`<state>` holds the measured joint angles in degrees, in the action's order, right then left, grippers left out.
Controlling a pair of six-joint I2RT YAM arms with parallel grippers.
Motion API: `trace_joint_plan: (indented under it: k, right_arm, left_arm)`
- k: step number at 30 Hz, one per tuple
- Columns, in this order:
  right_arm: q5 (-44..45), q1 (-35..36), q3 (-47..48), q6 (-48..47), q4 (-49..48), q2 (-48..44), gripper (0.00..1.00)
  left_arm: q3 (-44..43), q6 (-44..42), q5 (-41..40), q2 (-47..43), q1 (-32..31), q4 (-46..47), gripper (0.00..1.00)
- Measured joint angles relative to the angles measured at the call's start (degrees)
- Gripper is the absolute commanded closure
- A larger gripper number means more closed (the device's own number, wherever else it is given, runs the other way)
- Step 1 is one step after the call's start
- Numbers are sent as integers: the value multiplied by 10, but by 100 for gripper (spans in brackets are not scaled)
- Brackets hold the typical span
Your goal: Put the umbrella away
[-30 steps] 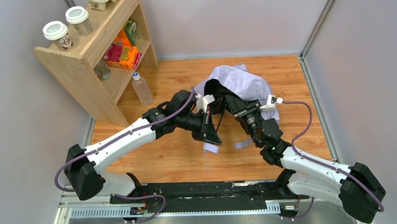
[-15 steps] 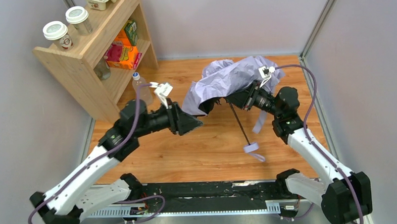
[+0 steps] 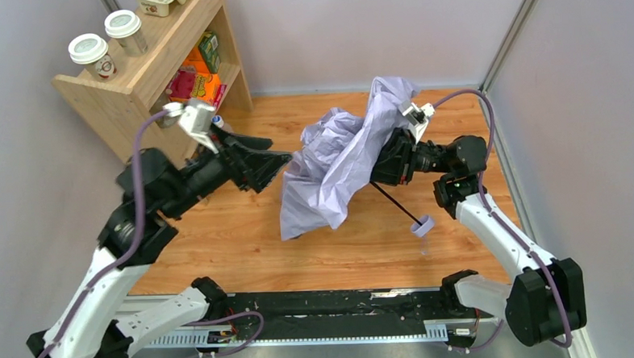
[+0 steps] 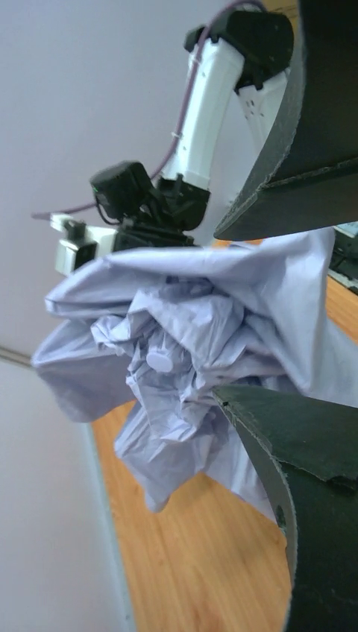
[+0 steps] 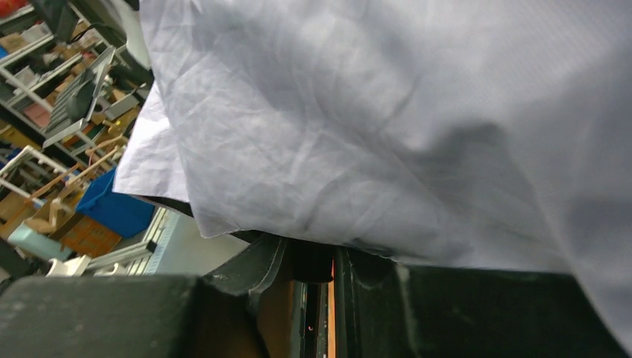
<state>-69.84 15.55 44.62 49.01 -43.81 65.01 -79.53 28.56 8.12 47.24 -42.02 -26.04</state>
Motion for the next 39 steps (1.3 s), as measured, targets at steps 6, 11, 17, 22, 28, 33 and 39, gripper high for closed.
trace_joint_plan:
  k: [6, 11, 17, 22, 28, 33, 39]
  right_arm:
    - [-33, 16, 0, 17, -10, -18, 100]
    - [-42, 35, 0, 12, -5, -27, 100]
    - [-42, 64, 0, 7, 1, -26, 100]
    - [-44, 77, 0, 7, 7, -25, 100]
    - [-36, 80, 1, -27, 50, -24, 83]
    - [19, 86, 26, -127, 178, -33, 24]
    - [231, 87, 49, -235, 424, -60, 7]
  left_arm:
    - [75, 22, 89, 74, 35, 69, 23]
    - [112, 60, 153, 96, 45, 137, 22]
    - [137, 123, 221, 121, 47, 276, 22]
    - [139, 170, 266, 169, 48, 348, 63]
    - [118, 152, 287, 180, 50, 329, 100]
    - [78, 79, 257, 183, 49, 234, 100]
    - [16, -64, 124, 183, 50, 89, 100]
